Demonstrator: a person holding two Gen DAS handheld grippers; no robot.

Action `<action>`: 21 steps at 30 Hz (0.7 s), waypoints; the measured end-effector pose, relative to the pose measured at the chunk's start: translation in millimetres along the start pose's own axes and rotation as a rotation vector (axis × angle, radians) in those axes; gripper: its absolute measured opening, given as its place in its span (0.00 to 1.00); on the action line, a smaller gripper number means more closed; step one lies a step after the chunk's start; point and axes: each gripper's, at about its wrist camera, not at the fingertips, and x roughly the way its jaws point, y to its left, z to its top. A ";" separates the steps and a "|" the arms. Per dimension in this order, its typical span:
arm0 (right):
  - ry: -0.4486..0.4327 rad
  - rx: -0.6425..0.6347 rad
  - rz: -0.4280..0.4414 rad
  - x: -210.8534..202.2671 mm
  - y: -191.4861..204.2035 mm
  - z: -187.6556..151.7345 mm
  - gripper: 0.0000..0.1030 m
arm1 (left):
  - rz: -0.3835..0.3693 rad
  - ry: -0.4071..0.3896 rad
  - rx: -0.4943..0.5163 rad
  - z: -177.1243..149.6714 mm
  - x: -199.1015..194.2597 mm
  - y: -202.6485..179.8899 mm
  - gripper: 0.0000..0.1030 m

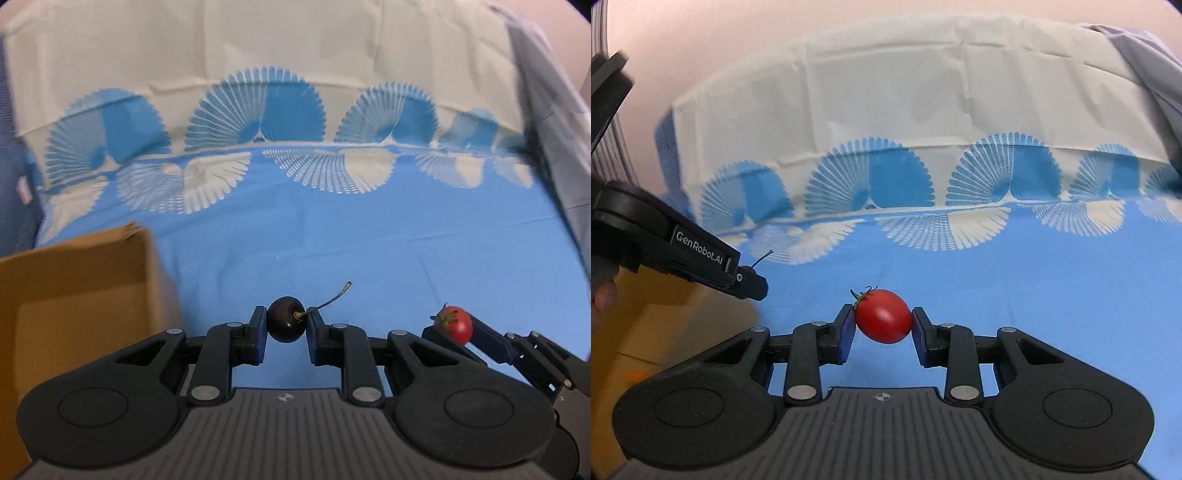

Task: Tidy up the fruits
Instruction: 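Carry the cherry and tomato over the box with both tools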

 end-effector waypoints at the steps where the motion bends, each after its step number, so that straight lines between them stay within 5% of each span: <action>1: -0.002 0.002 0.013 -16.0 8.1 -1.1 0.33 | 0.005 -0.012 -0.001 -10.9 -20.1 2.9 0.24; 11: -0.006 -0.074 0.177 -142.4 114.9 -27.3 0.33 | 0.112 -0.044 -0.038 -130.1 -158.9 57.4 0.24; 21: 0.043 -0.158 0.303 -195.9 190.7 -60.8 0.33 | 0.195 -0.054 -0.128 -226.5 -231.1 118.2 0.24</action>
